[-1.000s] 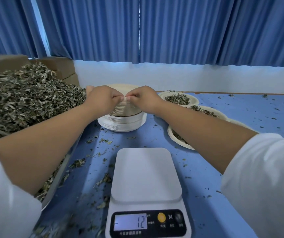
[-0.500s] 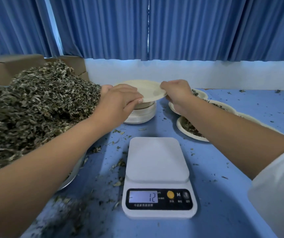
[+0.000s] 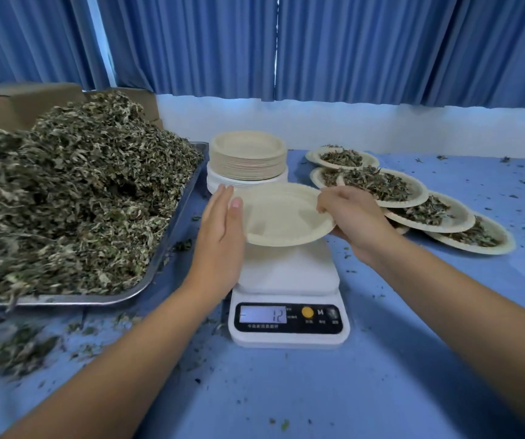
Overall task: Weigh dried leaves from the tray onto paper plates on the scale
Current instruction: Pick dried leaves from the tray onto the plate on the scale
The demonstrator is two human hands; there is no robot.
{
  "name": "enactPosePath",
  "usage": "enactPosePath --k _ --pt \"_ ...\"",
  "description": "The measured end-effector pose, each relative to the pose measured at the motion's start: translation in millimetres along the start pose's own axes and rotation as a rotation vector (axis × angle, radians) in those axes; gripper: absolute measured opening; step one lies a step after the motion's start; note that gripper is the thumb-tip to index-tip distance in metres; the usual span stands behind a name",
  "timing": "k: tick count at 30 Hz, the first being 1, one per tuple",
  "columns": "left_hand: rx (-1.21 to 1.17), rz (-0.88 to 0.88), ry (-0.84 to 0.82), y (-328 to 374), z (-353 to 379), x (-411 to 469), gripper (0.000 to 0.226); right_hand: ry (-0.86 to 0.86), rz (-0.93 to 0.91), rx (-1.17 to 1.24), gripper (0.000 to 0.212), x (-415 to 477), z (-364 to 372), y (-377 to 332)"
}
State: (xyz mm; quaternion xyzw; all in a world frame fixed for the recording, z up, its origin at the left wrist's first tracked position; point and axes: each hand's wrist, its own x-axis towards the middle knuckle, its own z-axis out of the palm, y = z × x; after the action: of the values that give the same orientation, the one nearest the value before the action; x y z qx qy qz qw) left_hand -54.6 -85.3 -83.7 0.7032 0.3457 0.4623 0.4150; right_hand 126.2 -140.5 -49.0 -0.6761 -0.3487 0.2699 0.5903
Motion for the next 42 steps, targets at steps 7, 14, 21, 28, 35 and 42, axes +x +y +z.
enactPosePath --k 7,14,21,28,35,42 --pt "0.057 0.003 0.020 -4 -1 -10 0.046 0.030 -0.062 -0.160 0.012 -9 -8 26" --pt "0.171 0.075 -0.023 -8 -4 -15 0.044 0.081 -0.068 -0.139 0.008 -15 -17 38" --pt "0.110 -0.003 -0.048 -18 -5 -14 0.036 0.099 -0.103 -0.169 0.005 -17 -13 43" --pt "0.182 -0.005 -0.100 -25 -9 -8 0.039 0.108 -0.152 -0.204 0.008 -17 -11 48" --pt "0.150 -0.004 -0.059 -19 -10 -8 0.037 0.114 -0.141 -0.192 0.010 -14 -13 49" --pt "-0.020 -0.098 0.069 -15 -17 -3 0.034 0.180 -0.182 -0.237 0.019 -14 -30 54"
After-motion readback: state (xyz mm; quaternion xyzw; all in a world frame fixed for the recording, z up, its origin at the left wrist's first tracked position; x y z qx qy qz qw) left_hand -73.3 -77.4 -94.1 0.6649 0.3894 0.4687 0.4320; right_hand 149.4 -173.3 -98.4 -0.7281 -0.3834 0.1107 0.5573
